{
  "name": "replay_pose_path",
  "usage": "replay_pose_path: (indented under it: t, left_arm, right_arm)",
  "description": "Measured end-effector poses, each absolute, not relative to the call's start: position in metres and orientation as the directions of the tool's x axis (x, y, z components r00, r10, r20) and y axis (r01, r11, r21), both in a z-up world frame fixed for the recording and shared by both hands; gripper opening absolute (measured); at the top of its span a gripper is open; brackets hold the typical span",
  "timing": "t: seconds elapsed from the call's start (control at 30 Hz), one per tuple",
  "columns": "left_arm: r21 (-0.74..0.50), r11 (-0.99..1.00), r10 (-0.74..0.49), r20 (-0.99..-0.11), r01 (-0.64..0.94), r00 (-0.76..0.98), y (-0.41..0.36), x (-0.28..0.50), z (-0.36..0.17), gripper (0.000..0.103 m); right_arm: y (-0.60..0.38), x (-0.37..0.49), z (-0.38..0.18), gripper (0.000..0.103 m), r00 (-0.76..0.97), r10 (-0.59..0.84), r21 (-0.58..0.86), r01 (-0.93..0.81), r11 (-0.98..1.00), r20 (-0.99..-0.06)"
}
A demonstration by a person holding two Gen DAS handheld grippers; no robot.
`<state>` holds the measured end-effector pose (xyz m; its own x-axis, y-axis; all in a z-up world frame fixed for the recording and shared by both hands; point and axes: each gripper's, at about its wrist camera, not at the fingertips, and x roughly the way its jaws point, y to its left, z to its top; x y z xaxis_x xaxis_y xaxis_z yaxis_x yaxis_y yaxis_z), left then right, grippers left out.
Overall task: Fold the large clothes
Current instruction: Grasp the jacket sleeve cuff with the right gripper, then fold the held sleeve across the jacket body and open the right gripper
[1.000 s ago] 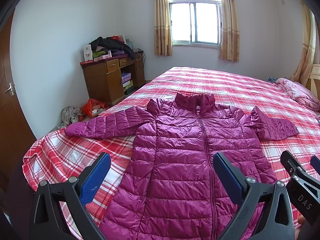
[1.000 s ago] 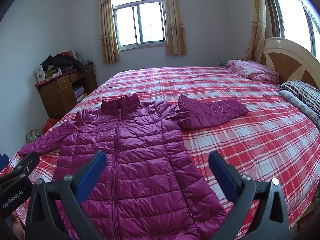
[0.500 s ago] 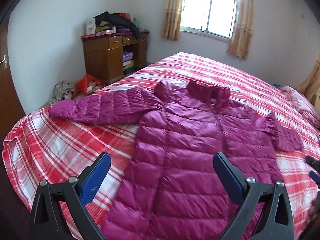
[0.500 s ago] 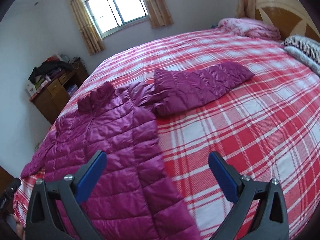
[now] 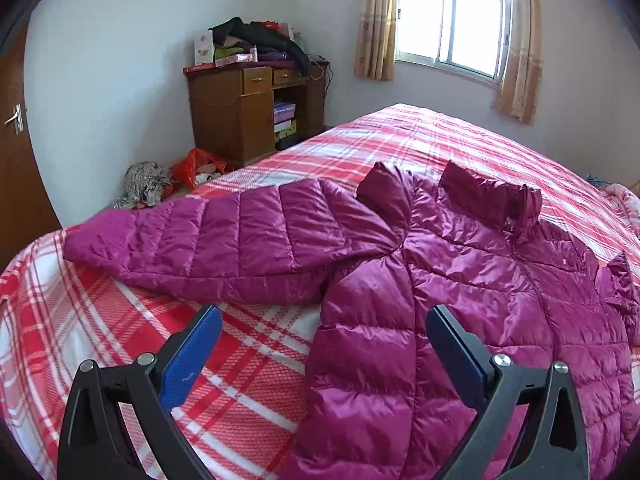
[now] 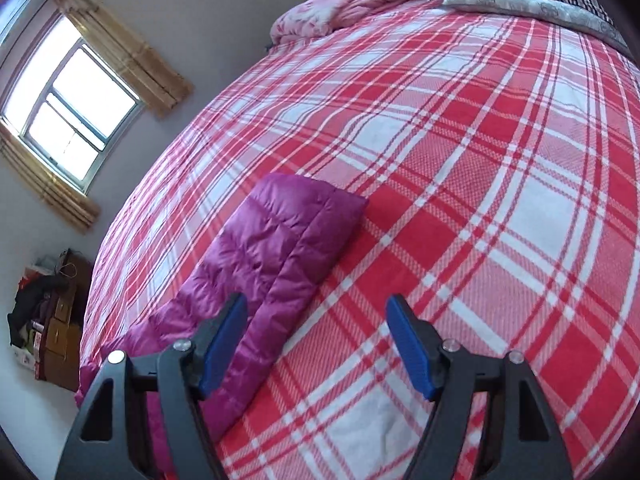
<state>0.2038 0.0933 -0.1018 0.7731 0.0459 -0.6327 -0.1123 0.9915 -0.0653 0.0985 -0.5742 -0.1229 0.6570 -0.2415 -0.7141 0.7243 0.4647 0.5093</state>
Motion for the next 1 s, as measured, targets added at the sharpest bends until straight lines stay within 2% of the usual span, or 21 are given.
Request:
replay_pose_path:
  t: [0.1, 0.27, 0.3, 0.33, 0.37, 0.53, 0.63, 0.8, 1.0]
  left_arm:
    - [-0.063, 0.991, 0.051, -0.629, -0.116, 0.776, 0.089, 0.209, -0.112, 0.102]
    - [-0.007, 0.995, 0.07, -0.651, -0.098, 0.756, 0.08, 0.217, -0.128, 0.102]
    - [0.002, 0.996, 0.072, -0.667, -0.095, 0.742, 0.078, 0.219, -0.132, 0.102]
    - [0.006, 0.996, 0.072, -0.675, -0.093, 0.734, 0.076, 0.22, -0.135, 0.102]
    - [0.009, 0.996, 0.07, -0.682, -0.087, 0.728, 0.074, 0.222, -0.137, 0.102]
    - [0.067, 0.996, 0.082, -0.658, -0.05, 0.749, 0.061, 0.218, -0.135, 0.102]
    - [0.064, 0.998, 0.062, -0.648, -0.028, 0.759, 0.06, 0.214, -0.132, 0.102]
    - [0.013, 1.0, 0.024, -0.632, -0.02, 0.775, 0.068, 0.209, -0.122, 0.102]
    - [-0.056, 0.997, 0.014, -0.6, -0.06, 0.8, 0.092, 0.206, -0.106, 0.102]
  right_arm:
    - [-0.58, 0.115, -0.129, 0.076, 0.639, -0.271, 0.504, 0.75, 0.428, -0.72]
    - [-0.588, 0.143, -0.131, 0.075, 0.57, -0.363, 0.399, 0.8, 0.447, -0.737]
    - [-0.585, 0.148, -0.131, 0.066, 0.538, -0.386, 0.345, 0.815, 0.466, -0.749]
    - [-0.582, 0.151, -0.132, 0.044, 0.504, -0.411, 0.289, 0.828, 0.481, -0.76]
    - [-0.58, 0.152, -0.134, 0.036, 0.494, -0.425, 0.262, 0.829, 0.495, -0.759]
    - [-0.587, 0.133, -0.135, 0.014, 0.547, -0.391, 0.313, 0.795, 0.519, -0.74]
    - [-0.581, 0.116, -0.114, 0.012, 0.565, -0.426, 0.317, 0.791, 0.523, -0.707]
    - [-0.539, 0.102, -0.054, 0.012, 0.639, -0.466, 0.263, 0.72, 0.642, -0.612]
    - [-0.438, 0.121, 0.016, 0.012, 0.781, -0.379, 0.186, 0.522, 0.832, -0.496]
